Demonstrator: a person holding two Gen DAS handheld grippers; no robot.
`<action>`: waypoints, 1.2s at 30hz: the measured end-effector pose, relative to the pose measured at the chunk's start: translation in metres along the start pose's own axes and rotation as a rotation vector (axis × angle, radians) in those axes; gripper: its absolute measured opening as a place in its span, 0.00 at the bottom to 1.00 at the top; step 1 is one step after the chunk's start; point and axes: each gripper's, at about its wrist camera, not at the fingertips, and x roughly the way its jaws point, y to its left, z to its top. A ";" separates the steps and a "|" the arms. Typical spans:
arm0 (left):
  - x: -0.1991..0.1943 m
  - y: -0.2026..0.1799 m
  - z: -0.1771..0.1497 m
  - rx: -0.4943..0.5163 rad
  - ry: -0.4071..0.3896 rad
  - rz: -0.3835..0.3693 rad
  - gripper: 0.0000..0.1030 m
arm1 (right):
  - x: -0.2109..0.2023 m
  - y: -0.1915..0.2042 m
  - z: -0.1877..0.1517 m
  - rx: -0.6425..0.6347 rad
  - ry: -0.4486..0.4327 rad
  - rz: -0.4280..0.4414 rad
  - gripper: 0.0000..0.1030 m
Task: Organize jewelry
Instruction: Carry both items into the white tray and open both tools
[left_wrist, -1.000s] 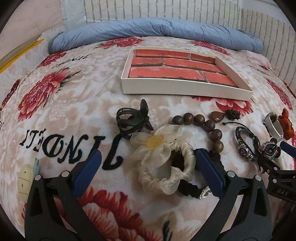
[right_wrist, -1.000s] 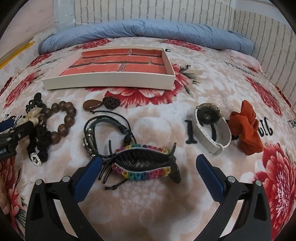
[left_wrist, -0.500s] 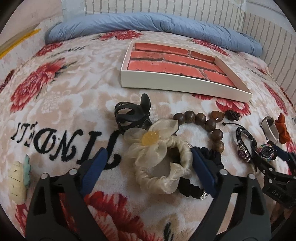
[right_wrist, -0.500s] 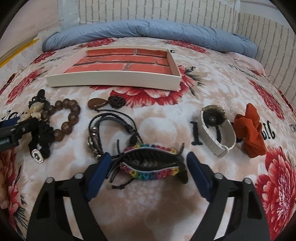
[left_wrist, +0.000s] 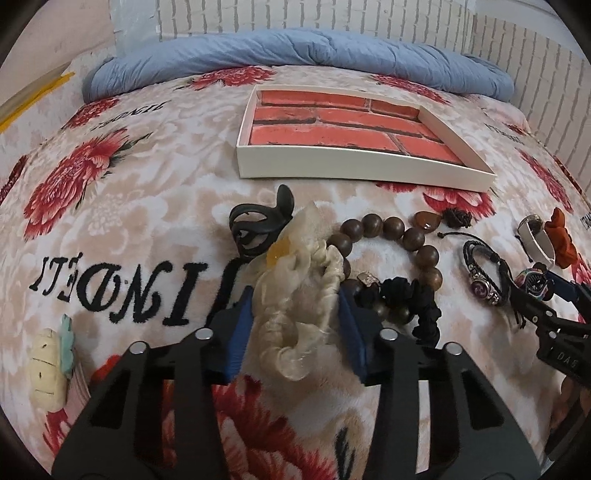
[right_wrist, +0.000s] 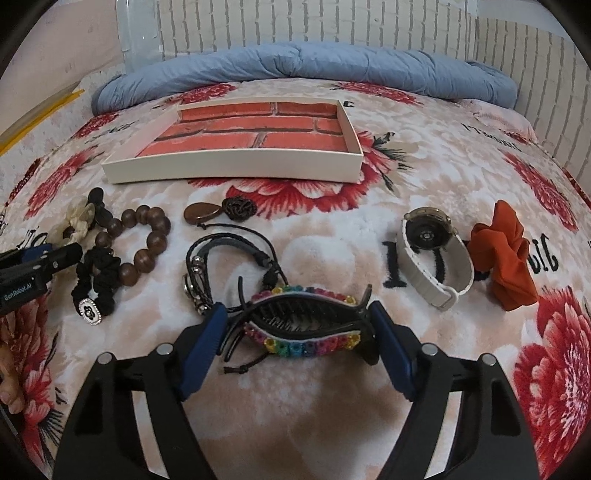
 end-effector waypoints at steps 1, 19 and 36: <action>0.000 0.001 -0.001 -0.004 0.004 -0.002 0.35 | -0.001 -0.001 0.000 0.004 -0.002 0.003 0.74; -0.014 0.009 0.005 -0.025 -0.051 0.008 0.12 | -0.009 -0.012 0.006 0.003 -0.040 0.021 0.74; -0.014 0.003 0.090 -0.031 -0.145 -0.022 0.12 | -0.006 -0.011 0.104 -0.004 -0.147 0.032 0.74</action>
